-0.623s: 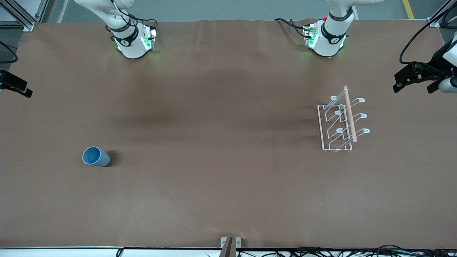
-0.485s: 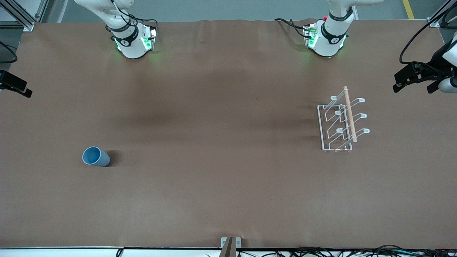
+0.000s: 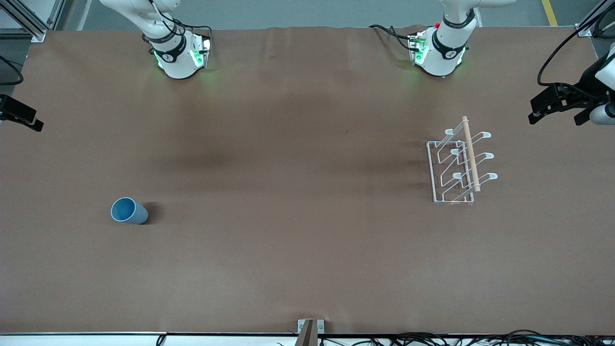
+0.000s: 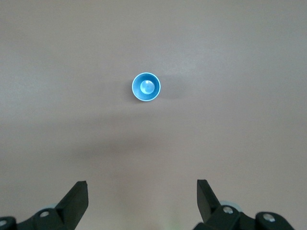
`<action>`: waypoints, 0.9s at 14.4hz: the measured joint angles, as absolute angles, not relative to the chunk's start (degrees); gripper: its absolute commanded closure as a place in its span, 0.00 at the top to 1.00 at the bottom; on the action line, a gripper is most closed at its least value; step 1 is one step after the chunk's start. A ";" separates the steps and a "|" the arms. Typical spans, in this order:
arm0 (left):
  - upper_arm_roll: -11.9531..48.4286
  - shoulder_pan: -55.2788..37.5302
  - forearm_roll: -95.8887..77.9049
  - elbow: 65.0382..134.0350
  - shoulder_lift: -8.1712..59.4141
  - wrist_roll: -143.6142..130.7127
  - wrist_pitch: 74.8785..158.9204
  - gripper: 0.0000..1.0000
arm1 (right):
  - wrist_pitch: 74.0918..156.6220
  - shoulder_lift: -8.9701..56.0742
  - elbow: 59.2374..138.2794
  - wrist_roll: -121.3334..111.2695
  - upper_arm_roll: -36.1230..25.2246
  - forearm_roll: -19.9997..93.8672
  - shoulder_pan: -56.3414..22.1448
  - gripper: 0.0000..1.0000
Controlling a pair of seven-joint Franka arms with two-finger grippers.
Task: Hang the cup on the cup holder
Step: 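Lower the right gripper onto the light blue cup and grasp it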
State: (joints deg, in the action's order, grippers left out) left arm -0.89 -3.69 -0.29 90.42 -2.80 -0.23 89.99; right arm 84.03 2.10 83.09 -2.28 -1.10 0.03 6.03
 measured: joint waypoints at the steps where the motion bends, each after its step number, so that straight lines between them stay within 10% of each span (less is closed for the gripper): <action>1: -0.89 -3.69 -0.29 90.42 -2.80 -0.23 89.98 1.00 | 84.03 2.10 83.09 -2.28 -1.22 0.03 5.95 1.00; 13: -0.87 -3.71 -0.29 90.55 -2.79 -0.22 89.95 1.00 | 92.30 10.69 83.69 -2.32 -2.01 0.12 5.58 1.00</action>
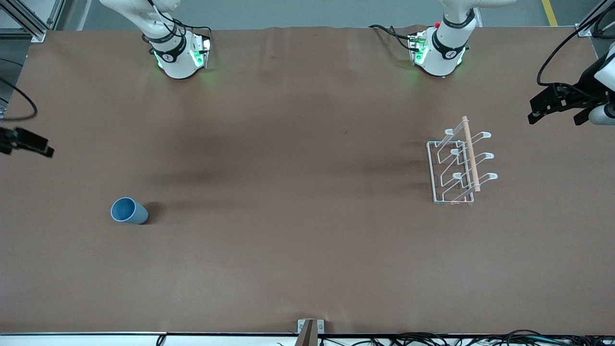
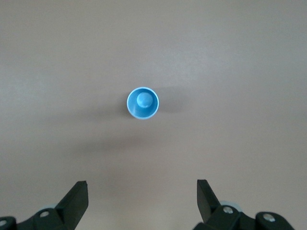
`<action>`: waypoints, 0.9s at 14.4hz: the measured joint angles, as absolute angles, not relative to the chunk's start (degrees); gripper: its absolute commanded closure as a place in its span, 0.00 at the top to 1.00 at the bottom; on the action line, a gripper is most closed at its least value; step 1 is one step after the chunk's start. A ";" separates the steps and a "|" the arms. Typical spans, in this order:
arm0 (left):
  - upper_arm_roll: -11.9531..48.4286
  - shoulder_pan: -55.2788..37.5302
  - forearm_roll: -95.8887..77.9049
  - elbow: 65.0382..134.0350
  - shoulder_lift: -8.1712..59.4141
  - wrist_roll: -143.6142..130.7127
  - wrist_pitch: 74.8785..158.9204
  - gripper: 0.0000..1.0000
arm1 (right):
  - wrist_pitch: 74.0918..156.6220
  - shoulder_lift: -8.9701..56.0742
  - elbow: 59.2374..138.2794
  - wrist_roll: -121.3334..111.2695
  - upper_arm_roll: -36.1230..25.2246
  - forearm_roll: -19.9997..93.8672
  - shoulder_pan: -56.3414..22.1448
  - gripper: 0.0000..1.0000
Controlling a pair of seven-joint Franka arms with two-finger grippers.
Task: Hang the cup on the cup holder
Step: 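Lower the right gripper onto the light blue cup and grasp it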
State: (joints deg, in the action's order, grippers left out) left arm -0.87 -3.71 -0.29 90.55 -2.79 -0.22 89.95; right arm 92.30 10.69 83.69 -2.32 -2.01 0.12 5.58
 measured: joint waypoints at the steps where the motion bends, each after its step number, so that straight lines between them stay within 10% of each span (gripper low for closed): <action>1: -0.86 -3.71 -0.29 90.57 -2.79 -0.22 89.95 1.00 | 94.14 13.12 83.76 -2.32 -2.01 0.13 5.58 1.00; 13: -0.83 -3.73 -0.29 90.79 -2.64 -0.22 89.95 1.00 | 123.30 25.50 101.70 -12.99 -2.78 2.30 6.85 1.00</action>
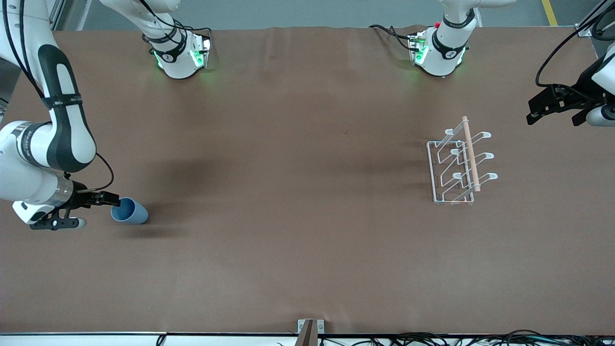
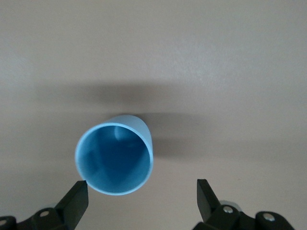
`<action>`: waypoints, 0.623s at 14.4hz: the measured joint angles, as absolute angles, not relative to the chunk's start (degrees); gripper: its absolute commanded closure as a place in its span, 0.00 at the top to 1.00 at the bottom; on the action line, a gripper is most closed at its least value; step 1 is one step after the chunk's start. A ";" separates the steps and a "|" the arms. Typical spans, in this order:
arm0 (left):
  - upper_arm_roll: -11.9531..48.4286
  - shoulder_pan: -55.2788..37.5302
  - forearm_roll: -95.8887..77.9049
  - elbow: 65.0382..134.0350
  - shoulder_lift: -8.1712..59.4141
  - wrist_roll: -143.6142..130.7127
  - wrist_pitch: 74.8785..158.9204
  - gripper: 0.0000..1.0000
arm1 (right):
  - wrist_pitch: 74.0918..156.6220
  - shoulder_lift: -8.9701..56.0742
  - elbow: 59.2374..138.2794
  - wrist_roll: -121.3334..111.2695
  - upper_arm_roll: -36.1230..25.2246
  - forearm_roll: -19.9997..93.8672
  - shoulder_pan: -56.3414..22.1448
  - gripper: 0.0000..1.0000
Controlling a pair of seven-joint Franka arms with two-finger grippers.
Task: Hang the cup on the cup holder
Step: 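Lower the right gripper onto the light blue cup and grasp it, then lift the blue cup with the right gripper toward the table middle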
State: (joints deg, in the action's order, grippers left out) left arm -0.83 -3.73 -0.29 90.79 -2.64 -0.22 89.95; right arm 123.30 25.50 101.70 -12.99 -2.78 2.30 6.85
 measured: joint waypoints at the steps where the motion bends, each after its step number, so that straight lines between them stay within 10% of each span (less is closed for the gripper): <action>1: -0.83 -3.73 -0.29 90.80 -2.62 -0.22 89.95 1.00 | 123.84 26.21 101.76 -13.16 -2.80 2.31 6.89 1.00; 5: -0.83 -3.73 -0.29 90.89 -2.46 -0.22 89.95 1.00 | 128.38 29.38 101.82 -13.18 -2.62 2.32 6.79 1.00; 9: -0.83 -3.73 -0.29 90.91 -2.42 -0.22 89.95 1.00 | 129.74 31.32 101.82 -13.18 -2.58 2.36 6.75 0.43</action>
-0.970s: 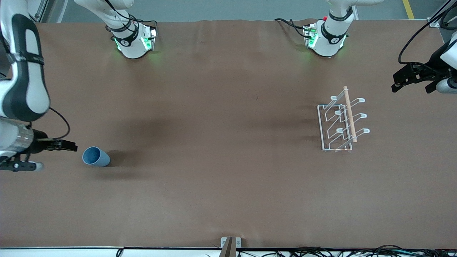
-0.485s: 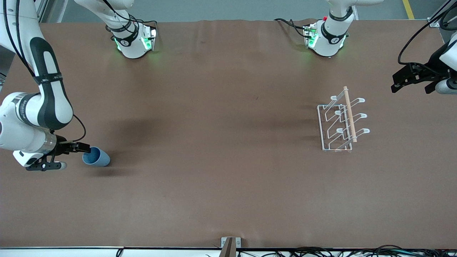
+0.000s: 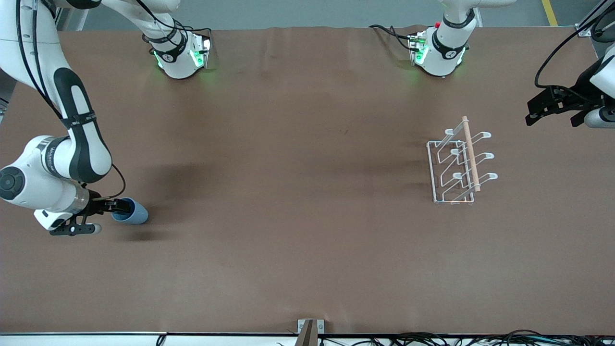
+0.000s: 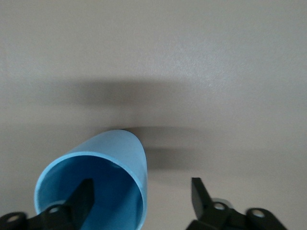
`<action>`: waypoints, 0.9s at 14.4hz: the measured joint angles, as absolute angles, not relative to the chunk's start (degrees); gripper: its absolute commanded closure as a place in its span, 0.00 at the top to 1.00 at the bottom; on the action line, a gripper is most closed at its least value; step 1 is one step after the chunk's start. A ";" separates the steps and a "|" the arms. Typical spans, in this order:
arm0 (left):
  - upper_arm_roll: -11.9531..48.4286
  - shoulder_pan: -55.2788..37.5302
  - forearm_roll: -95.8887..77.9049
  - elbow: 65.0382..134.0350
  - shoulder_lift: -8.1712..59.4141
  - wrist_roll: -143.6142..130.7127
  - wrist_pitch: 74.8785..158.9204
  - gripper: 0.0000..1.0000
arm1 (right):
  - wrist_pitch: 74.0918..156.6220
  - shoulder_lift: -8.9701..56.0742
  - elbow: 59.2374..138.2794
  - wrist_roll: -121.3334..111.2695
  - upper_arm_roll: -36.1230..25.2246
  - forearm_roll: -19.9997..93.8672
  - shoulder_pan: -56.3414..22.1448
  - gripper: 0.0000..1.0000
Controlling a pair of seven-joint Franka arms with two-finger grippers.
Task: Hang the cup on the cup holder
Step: 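Lift the blue cup with the right gripper toward the table middle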
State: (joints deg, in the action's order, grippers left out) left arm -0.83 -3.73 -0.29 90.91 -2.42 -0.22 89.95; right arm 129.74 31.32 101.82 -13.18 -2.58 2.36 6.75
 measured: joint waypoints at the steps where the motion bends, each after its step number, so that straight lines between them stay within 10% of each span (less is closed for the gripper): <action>1: -0.83 -3.73 -0.29 90.91 -2.41 -0.22 89.95 1.00 | 129.81 31.57 101.82 -13.18 -2.58 2.37 6.75 0.33; 4: -0.82 -3.73 -0.29 90.91 -2.40 -0.22 89.95 1.00 | 129.93 31.98 101.82 -13.18 -2.62 2.54 6.80 0.01; 13: -0.79 -3.75 -0.29 90.92 -2.38 -0.21 89.95 1.00 | 127.56 31.34 100.12 -13.18 -2.30 4.54 6.64 0.00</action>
